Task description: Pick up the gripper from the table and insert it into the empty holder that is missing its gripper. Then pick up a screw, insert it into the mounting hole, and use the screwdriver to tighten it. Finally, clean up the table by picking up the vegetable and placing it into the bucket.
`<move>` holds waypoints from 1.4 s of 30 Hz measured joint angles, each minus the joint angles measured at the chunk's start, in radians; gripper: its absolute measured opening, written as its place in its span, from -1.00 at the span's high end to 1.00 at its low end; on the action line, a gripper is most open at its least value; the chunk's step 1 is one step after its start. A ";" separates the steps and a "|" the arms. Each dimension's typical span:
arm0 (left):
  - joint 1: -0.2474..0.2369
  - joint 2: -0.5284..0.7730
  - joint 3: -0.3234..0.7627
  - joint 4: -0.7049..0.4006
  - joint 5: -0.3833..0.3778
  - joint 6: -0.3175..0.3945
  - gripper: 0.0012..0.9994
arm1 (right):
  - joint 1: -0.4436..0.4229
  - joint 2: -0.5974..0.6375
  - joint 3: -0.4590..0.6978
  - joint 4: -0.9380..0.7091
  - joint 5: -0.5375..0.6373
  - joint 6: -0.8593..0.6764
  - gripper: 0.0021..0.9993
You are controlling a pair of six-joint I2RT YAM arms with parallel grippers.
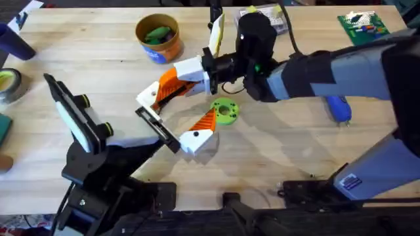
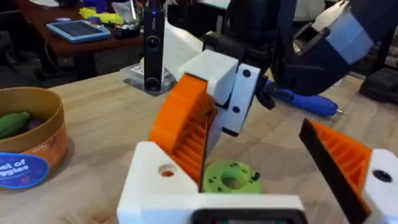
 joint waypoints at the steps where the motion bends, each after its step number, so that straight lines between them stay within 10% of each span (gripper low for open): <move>1: 0.000 0.000 0.000 -0.005 0.000 -0.001 -0.98 | 0.001 0.000 0.000 0.002 -0.001 0.001 0.48; 13: 0.000 0.000 -0.006 -0.034 -0.005 -0.036 -0.98 | 0.010 -0.001 0.007 -0.054 -0.008 -0.004 -0.36; 22: 0.000 0.000 -0.006 -0.035 -0.007 -0.071 -0.98 | 0.014 -0.002 0.021 -0.112 -0.007 -0.015 -0.50; 26: -0.012 0.000 -0.007 -0.028 0.056 -0.061 -0.98 | 0.022 -0.002 0.021 -0.134 -0.005 -0.020 -0.95; 42: -0.021 0.000 -0.007 -0.027 0.136 -0.053 -0.98 | -0.105 -0.002 0.021 -0.235 -0.060 -0.052 -0.99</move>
